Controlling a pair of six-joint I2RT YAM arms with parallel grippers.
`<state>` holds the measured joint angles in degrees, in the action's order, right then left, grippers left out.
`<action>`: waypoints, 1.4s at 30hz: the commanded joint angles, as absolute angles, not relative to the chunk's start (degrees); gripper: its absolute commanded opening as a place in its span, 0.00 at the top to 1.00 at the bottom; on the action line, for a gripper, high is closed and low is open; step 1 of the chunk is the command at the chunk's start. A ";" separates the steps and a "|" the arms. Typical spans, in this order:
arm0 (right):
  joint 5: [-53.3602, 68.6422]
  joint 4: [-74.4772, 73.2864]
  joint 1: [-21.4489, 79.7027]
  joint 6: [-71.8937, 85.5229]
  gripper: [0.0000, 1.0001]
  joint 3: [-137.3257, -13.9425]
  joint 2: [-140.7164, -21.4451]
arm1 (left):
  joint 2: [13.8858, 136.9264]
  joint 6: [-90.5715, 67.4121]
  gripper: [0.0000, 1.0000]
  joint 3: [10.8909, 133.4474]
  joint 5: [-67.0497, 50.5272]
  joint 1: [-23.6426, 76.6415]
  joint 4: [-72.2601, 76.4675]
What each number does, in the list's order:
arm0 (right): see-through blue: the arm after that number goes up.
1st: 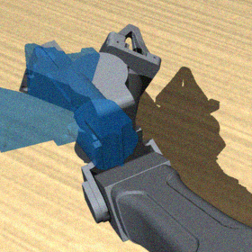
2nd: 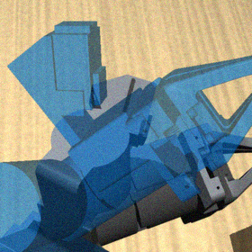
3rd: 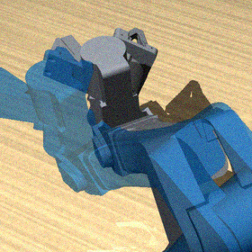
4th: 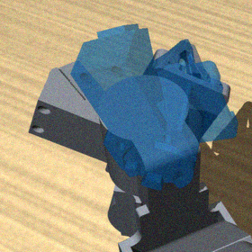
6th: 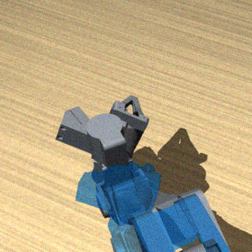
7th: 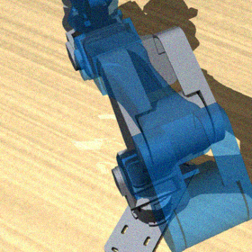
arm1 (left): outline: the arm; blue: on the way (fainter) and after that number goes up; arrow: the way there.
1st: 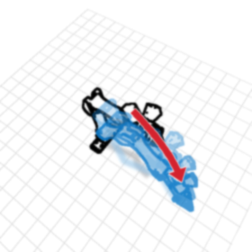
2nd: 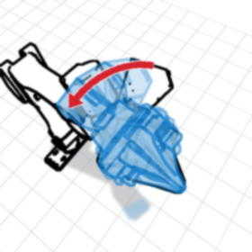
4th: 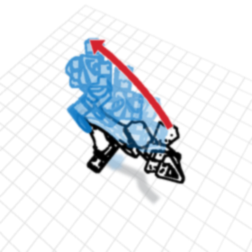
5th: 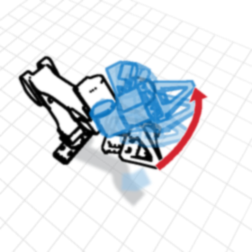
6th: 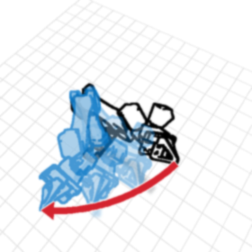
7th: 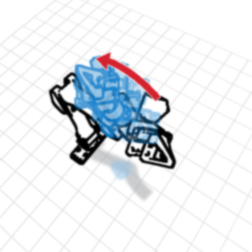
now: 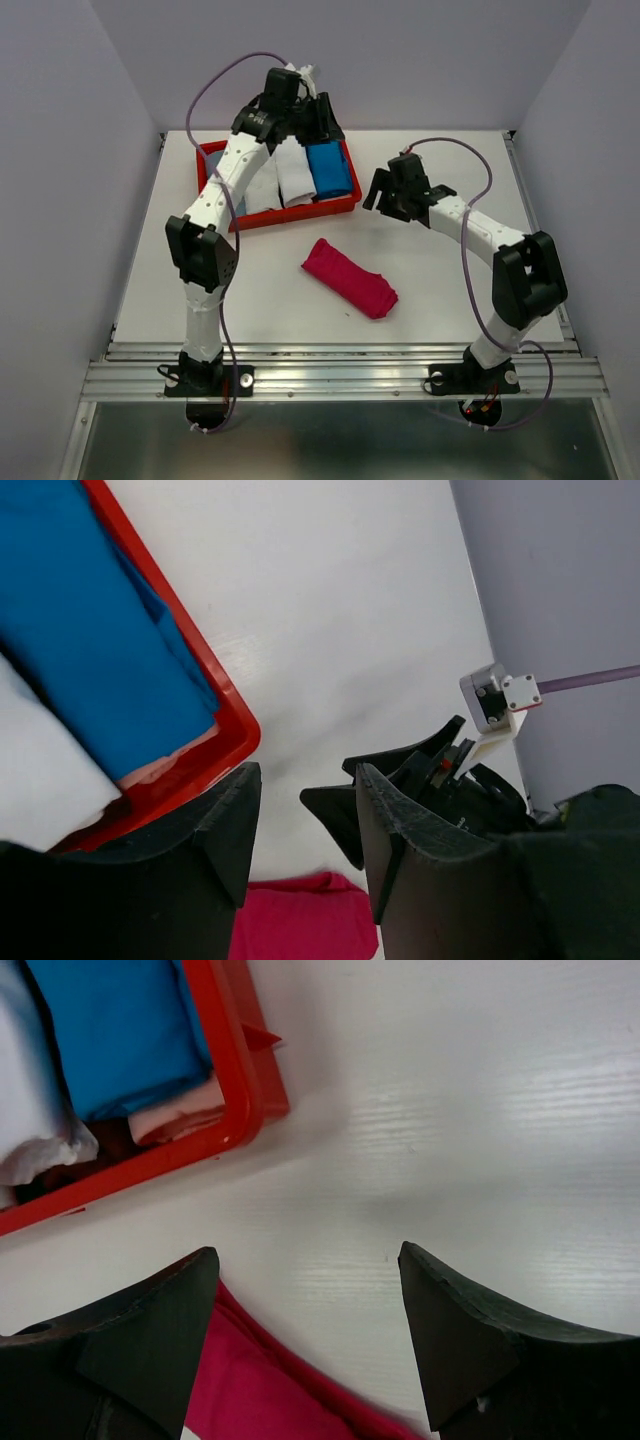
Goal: Roll the t-shirts
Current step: Move the bin to the center of the board.
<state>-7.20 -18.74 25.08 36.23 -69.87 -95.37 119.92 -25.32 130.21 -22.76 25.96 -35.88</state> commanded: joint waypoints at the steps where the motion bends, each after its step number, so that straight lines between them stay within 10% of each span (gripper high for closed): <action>1: -5.28 -15.38 24.61 33.75 0.22 -76.72 -100.63 | 114.71 -23.38 0.47 131.14 -23.56 21.28 -38.14; 12: -5.36 -16.96 24.61 31.11 0.22 -91.40 -114.07 | 100.82 -19.87 0.47 117.52 -18.19 6.69 -41.22; 28: -13.27 -19.60 24.61 32.70 0.83 -92.99 -119.10 | 95.01 -20.21 0.47 88.43 -4.66 -7.12 -38.59; 42: -11.87 -19.51 20.13 28.65 0.92 -94.31 -119.62 | 96.06 -21.18 0.47 78.40 -0.62 -7.12 -32.96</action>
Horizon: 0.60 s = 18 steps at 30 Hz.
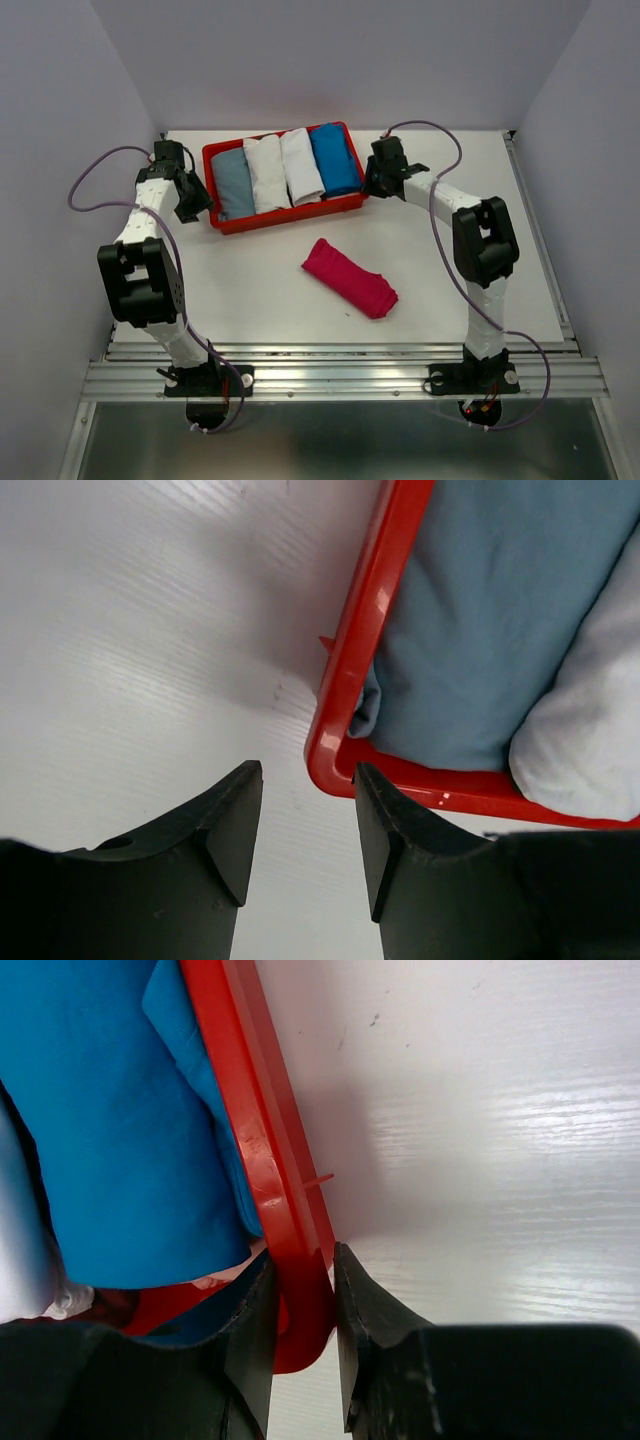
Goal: Roll the t-shirts
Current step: Move the bin to the center of the board.
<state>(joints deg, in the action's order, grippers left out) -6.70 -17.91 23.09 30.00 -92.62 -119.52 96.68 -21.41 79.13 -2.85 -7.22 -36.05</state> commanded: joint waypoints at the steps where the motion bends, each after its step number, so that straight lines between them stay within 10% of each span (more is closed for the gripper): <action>1: -11.87 -19.51 20.13 28.30 0.92 -94.48 -120.05 | 96.41 -20.75 0.45 78.31 -0.70 -7.12 -32.26; 18: -9.93 -19.60 16.00 25.67 0.94 -98.26 -123.48 | 100.02 -19.95 0.47 75.67 -10.46 -1.23 -26.46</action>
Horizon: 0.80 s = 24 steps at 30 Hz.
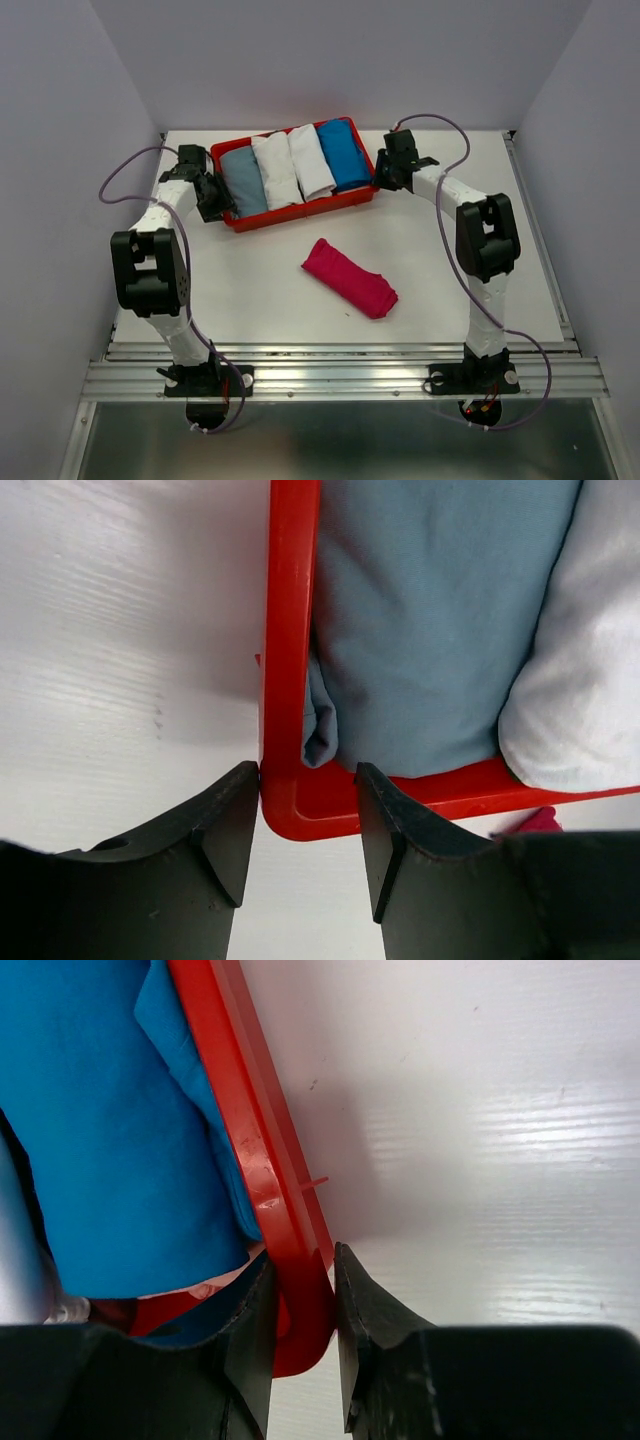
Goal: Roll the t-shirts
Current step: Move the bin to the center of the board.
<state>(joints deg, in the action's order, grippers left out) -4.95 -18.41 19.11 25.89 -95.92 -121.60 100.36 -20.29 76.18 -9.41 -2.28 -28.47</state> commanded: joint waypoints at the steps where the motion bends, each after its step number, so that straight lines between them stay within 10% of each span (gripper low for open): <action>1: -9.93 -19.69 16.00 25.58 0.94 -98.44 -123.57 | 100.02 -19.95 0.47 75.59 -10.37 -0.88 -26.46; 9: -10.46 -19.69 14.24 25.58 0.91 -98.53 -123.75 | 98.09 -20.74 0.47 73.57 -12.39 2.81 -26.10; 24: -9.58 -21.27 11.95 23.12 0.19 -97.82 -118.66 | 90.44 -29.88 0.48 68.64 -13.36 22.23 -23.99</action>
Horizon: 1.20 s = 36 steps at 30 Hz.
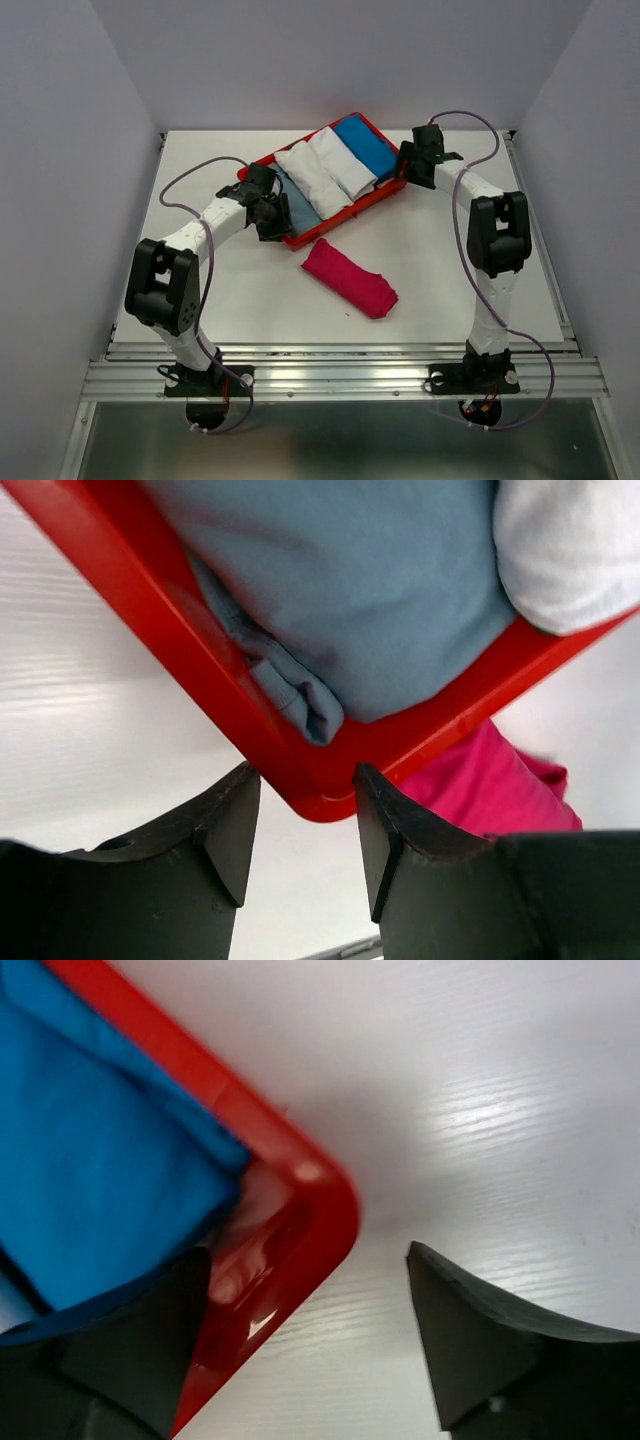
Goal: Roll the t-shirts
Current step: Move the bin to the center of the board, then pick up the T-shirt from the center of the board.
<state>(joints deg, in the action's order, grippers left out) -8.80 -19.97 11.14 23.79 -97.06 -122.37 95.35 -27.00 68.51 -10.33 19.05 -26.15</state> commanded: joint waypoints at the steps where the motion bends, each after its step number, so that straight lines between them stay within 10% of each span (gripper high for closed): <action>1: -9.23 -21.88 11.95 23.03 0.11 -97.65 -117.17 | 90.09 -30.14 0.48 68.90 -13.01 23.11 -24.69; 21: 6.42 -26.09 16.25 44.00 0.00 -48.00 -68.06 | 70.85 -31.55 0.39 63.55 -4.84 23.82 -32.88; 36: 2.82 -20.75 36.12 73.64 0.03 -27.08 -59.94 | 68.64 -32.61 0.42 64.77 -0.62 23.82 -33.66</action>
<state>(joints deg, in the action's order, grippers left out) 4.97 -25.02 33.17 64.86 -28.97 -59.96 70.22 -32.64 63.75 -2.17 23.90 -33.23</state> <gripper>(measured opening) 0.982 0.578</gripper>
